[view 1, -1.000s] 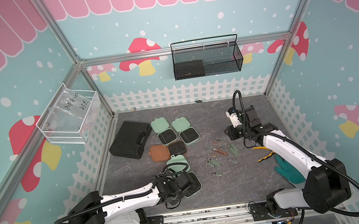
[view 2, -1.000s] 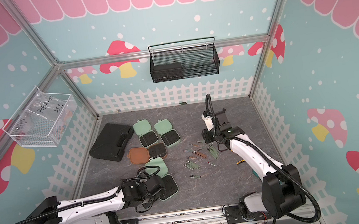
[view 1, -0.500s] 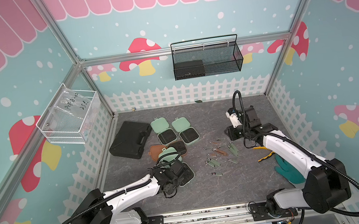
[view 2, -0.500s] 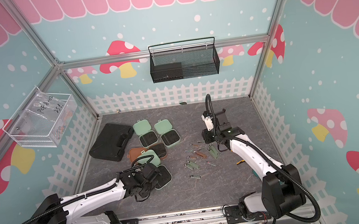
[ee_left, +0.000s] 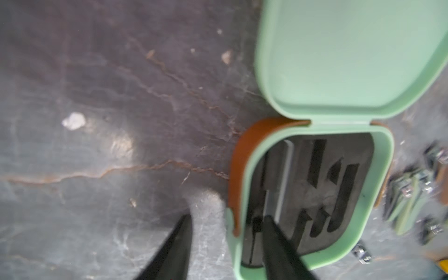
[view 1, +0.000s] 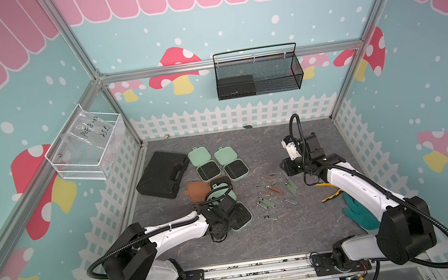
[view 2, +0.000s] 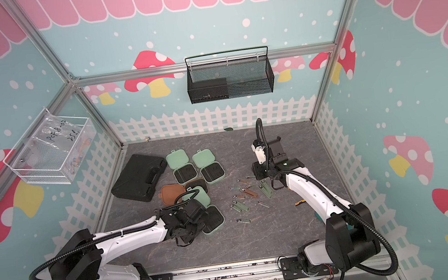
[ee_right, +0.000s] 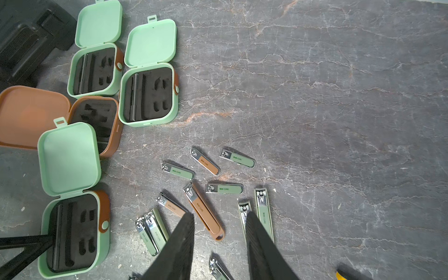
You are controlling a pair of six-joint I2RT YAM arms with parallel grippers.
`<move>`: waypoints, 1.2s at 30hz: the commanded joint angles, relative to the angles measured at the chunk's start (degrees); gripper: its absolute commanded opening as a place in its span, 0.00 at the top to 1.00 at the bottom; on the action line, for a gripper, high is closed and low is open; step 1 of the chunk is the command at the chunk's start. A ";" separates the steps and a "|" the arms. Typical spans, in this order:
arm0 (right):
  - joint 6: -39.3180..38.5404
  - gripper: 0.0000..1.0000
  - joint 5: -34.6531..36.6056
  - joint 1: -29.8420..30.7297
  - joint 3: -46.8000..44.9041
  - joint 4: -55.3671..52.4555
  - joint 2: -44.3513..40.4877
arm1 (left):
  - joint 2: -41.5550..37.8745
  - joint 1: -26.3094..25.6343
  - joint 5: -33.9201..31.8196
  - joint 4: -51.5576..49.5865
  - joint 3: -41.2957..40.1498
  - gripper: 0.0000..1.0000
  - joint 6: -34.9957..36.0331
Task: Organize nail clipper sets
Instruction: Move the storage box to the center of the board.
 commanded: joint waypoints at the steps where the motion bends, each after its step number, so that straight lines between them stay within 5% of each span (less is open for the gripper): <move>1: -1.05 0.61 -0.03 0.58 0.13 -0.69 0.67 | -1.71 0.29 -1.24 -1.11 -0.16 0.30 -0.45; 9: -0.88 0.52 -0.08 1.49 0.39 -2.41 1.31 | -2.35 1.69 -1.99 -4.87 4.82 0.24 6.00; 20: -0.87 0.48 6.69 2.87 1.28 -8.24 6.87 | -9.34 14.62 7.40 -4.91 3.95 0.26 25.25; 27: -1.56 0.46 5.43 2.87 -1.29 -7.54 11.67 | -11.92 18.52 8.86 -5.24 -1.67 0.40 27.80; 36: -2.89 0.44 -3.18 8.21 -5.08 -8.74 9.45 | -15.35 18.62 8.82 -2.09 -4.71 0.41 28.75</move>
